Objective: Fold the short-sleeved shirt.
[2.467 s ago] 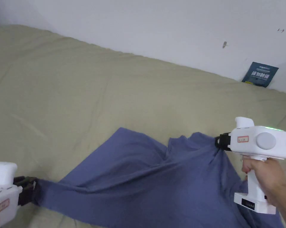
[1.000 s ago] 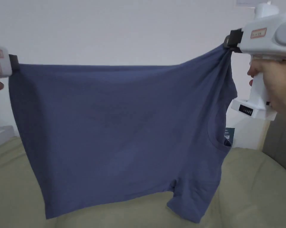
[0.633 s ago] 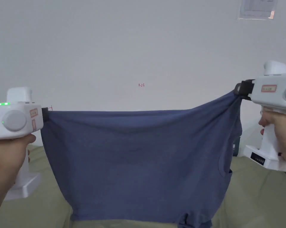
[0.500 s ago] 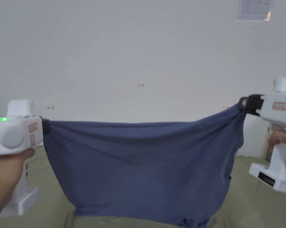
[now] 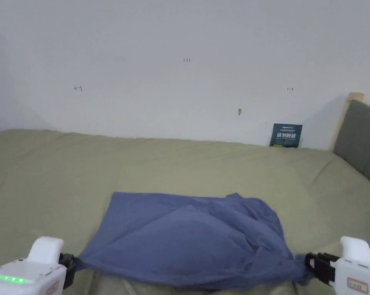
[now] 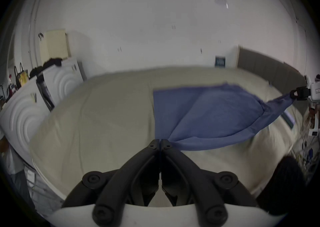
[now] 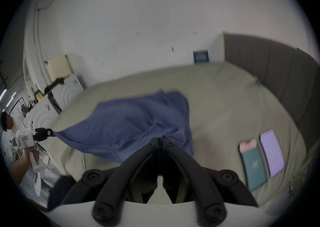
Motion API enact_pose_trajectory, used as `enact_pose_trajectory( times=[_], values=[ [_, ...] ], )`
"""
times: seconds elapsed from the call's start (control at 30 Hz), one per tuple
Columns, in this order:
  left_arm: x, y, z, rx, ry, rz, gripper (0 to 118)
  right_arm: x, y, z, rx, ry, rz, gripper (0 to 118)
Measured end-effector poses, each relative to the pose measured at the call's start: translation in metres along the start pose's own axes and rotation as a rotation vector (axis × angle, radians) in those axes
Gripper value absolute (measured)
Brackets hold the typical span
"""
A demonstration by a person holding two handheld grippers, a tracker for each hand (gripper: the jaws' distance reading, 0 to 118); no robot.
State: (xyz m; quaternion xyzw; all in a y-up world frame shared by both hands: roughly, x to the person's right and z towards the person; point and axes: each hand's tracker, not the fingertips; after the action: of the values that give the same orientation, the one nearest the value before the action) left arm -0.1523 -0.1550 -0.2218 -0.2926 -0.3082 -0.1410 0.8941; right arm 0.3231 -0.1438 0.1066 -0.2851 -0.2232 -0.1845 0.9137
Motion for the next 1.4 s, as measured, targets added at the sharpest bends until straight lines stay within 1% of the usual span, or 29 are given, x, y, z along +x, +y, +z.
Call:
enact_pose_trajectory(
  times=[0.13,0.17,0.27,0.3,0.33,0.37,0.4,0.43,0.47,0.5,0.53,0.63,0.7,0.73,0.77,0.8,0.83,0.87,0.9,0.93,0.97,1.07,1.1,1.13,1.17,1.2,1.33,1.37,1.4],
  values=[
    [-0.009,-0.064,-0.020,-0.119,0.036,-0.016,0,0.014,-0.072,-0.022,-0.129,-0.058,0.003,4],
    [-0.012,-0.073,-0.025,-0.142,0.045,-0.032,0,0.014,-0.080,-0.024,-0.148,-0.077,0.021,4],
    [-0.021,-0.085,-0.033,-0.151,0.042,-0.027,0,0.014,-0.086,-0.025,-0.155,-0.088,0.014,5],
    [-0.022,-0.086,-0.033,-0.144,0.038,-0.026,0,0.013,-0.085,-0.025,-0.148,-0.095,0.019,16],
    [-0.023,-0.086,-0.032,-0.128,0.034,-0.019,16,0.016,-0.088,-0.026,-0.134,-0.105,0.015,46],
    [-0.025,-0.085,-0.031,-0.112,0.025,-0.007,69,0.017,-0.086,-0.026,-0.127,-0.105,0.020,98],
    [-0.021,-0.083,-0.021,-0.095,0.015,0.012,102,0.015,-0.081,-0.025,-0.136,-0.111,0.025,118],
    [-0.023,-0.080,-0.015,-0.099,0.003,0.033,110,0.013,-0.078,-0.023,-0.161,-0.118,0.036,118],
    [-0.025,-0.080,-0.004,-0.089,-0.014,0.056,108,0.006,-0.072,-0.012,-0.152,-0.109,0.052,118],
    [-0.026,-0.080,0.013,-0.012,-0.038,0.057,108,0.002,-0.069,0.004,-0.059,-0.081,0.083,118],
    [-0.027,-0.079,0.028,0.034,-0.047,0.053,108,-0.004,-0.066,0.017,-0.039,-0.057,0.087,118],
    [-0.027,-0.086,0.064,0.049,-0.041,0.009,108,-0.027,-0.070,0.050,-0.021,-0.023,0.111,118],
    [-0.012,-0.088,0.080,-0.022,-0.012,-0.049,108,-0.037,-0.076,0.062,-0.023,-0.021,0.123,118],
    [-0.011,-0.090,0.083,-0.036,0.020,-0.062,107,-0.058,-0.071,0.077,-0.033,-0.019,0.128,118],
    [-0.010,-0.094,0.086,-0.026,0.030,-0.066,103,-0.064,-0.072,0.082,-0.048,-0.002,0.117,105],
    [-0.014,-0.096,0.085,-0.027,0.022,-0.058,93,-0.069,-0.076,0.084,-0.043,0.011,0.092,72],
    [-0.015,-0.097,0.083,-0.045,0.030,-0.056,72,-0.072,-0.078,0.084,-0.047,-0.002,0.079,22],
    [-0.016,-0.097,0.078,-0.081,0.042,-0.047,17,-0.064,-0.084,0.070,-0.085,-0.065,0.065,0],
    [-0.016,-0.099,0.070,-0.125,0.039,-0.032,0,-0.063,-0.089,0.067,-0.073,-0.041,0.068,0],
    [-0.017,-0.101,0.067,-0.114,0.066,0.005,0,-0.061,-0.092,0.064,-0.102,-0.007,0.057,0],
    [-0.027,-0.105,0.049,-0.092,0.027,-0.020,0,-0.060,-0.095,0.061,-0.127,0.005,0.031,0],
    [-0.031,-0.113,0.027,-0.114,0.002,-0.035,0,-0.072,-0.094,0.059,-0.140,-0.040,0.082,0],
    [-0.032,-0.115,0.021,-0.111,-0.008,-0.058,11,-0.074,-0.094,0.059,-0.140,-0.055,0.092,0],
    [-0.033,-0.117,0.013,-0.112,-0.010,-0.062,48,-0.071,-0.092,0.059,-0.143,-0.048,0.082,0],
    [-0.035,-0.118,0.004,-0.114,-0.011,-0.066,99,-0.070,-0.091,0.059,-0.146,-0.047,0.072,0],
    [-0.027,-0.110,-0.005,-0.166,-0.041,-0.054,107,-0.070,-0.090,0.059,-0.147,-0.050,0.056,0],
    [-0.022,-0.105,-0.029,-0.158,0.001,-0.095,104,-0.068,-0.088,0.058,-0.161,-0.073,0.045,0],
    [-0.018,-0.100,-0.033,-0.159,-0.003,-0.096,92,-0.068,-0.087,0.058,-0.167,-0.081,0.044,0],
    [-0.018,-0.098,-0.036,-0.159,-0.003,-0.094,65,-0.064,-0.086,0.056,-0.175,-0.089,0.045,0]
  ],
)
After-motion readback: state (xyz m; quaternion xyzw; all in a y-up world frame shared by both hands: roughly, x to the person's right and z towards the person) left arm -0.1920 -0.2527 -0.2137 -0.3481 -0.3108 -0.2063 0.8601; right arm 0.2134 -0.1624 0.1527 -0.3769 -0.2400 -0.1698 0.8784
